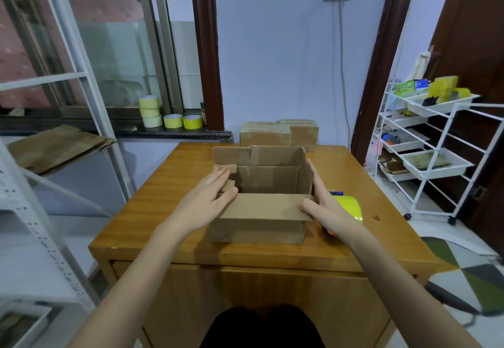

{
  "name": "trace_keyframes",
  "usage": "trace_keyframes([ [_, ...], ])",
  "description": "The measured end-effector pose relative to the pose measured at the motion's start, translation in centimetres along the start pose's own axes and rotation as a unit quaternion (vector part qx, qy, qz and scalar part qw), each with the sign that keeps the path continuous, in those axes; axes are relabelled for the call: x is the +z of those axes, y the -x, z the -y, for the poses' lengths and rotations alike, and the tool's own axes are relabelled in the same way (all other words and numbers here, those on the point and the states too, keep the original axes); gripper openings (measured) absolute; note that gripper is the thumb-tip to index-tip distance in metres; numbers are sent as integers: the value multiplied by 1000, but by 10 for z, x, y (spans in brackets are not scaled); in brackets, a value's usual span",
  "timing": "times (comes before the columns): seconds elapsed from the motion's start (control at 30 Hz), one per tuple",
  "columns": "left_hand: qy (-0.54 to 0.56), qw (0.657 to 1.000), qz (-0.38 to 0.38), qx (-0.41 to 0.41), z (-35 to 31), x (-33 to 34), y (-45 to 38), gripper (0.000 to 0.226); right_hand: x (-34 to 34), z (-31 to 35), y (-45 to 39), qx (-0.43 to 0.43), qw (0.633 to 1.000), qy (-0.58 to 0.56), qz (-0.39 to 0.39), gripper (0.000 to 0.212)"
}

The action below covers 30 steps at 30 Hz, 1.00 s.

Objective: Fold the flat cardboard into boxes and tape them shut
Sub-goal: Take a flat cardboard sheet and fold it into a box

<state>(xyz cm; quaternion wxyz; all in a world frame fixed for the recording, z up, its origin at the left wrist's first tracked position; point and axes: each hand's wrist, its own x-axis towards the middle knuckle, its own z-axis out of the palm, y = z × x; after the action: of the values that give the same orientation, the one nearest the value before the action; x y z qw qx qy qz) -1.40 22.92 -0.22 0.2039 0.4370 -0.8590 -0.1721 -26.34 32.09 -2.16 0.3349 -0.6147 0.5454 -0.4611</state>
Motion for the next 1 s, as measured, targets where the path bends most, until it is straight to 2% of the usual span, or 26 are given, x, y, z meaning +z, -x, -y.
trace_keyframes([
  [0.13, -30, 1000, -2, -1, -1, -2, -7, 52, 0, -1, -2, 2, 1000, 17, 5, 96],
  [0.3, -3, 999, -39, -12, 4, -11, -28, 42, 0, 0, 1, 6, 1000, 26, -4, 89],
  [0.4, -14, 999, -45, 1, 6, -4, -32, 43, 0, 0, 2, -2, 999, 49, -11, 87],
  [0.5, 29, 999, -44, -4, 9, 3, -30, 45, 1, 0, 2, -10, 997, 78, -11, 87],
  [0.87, 108, 994, -23, -1, 16, 7, -34, 44, -4, 2, -2, -23, 968, 247, 40, 73],
  [0.93, 136, 990, -22, -1, 14, 5, -35, 42, -9, 4, -4, -15, 958, 279, 67, 74],
  [1.0, 165, 986, -23, -1, 14, 4, -36, 41, -16, 7, -4, -6, 953, 287, 100, 87],
])
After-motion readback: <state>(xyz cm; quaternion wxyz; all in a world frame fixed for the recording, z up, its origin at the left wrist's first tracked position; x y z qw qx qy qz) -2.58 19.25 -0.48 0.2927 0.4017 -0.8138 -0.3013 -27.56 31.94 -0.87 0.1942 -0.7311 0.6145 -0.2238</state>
